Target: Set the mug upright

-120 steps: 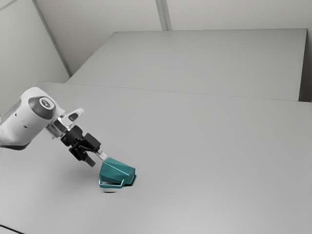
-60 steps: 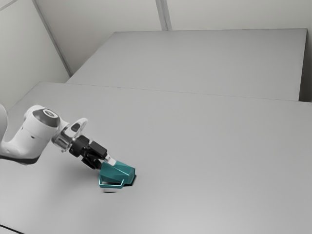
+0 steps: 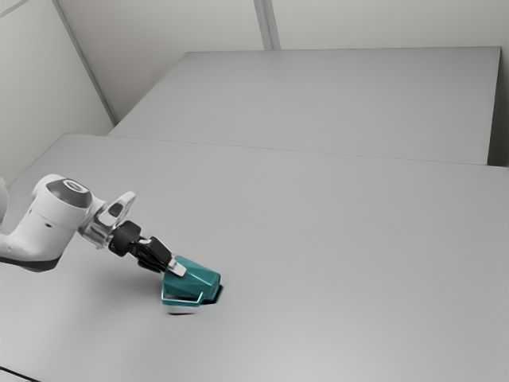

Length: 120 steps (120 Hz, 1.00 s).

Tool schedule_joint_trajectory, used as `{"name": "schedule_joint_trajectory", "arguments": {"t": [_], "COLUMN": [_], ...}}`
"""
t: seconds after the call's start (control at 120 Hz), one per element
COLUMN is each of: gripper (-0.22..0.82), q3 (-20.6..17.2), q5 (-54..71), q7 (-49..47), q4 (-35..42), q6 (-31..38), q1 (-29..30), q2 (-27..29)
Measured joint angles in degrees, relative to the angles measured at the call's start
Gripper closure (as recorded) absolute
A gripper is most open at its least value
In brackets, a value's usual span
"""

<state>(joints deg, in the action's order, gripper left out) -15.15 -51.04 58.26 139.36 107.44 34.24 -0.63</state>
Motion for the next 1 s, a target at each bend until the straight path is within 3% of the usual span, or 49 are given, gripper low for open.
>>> {"name": "schedule_joint_trajectory", "arguments": {"t": [0.4, 0.7, 0.842, 1.0], "gripper": [0.78, 0.78, 0.78, 0.78], "q3": [-1.9, -10.3, -17.8, -21.7], "q5": [0.1, 5.4, 17.6, 32.1], "q7": [3.2, 1.5, -3.3, -11.1], "q4": [-0.8, -2.3, -4.7, -5.5], "q6": [0.9, 5.7, 9.3, 14.4], "q1": [-1.3, -1.3, -1.5, -2.0], "q2": [2.5, 8.3, 11.2, 11.0]}}
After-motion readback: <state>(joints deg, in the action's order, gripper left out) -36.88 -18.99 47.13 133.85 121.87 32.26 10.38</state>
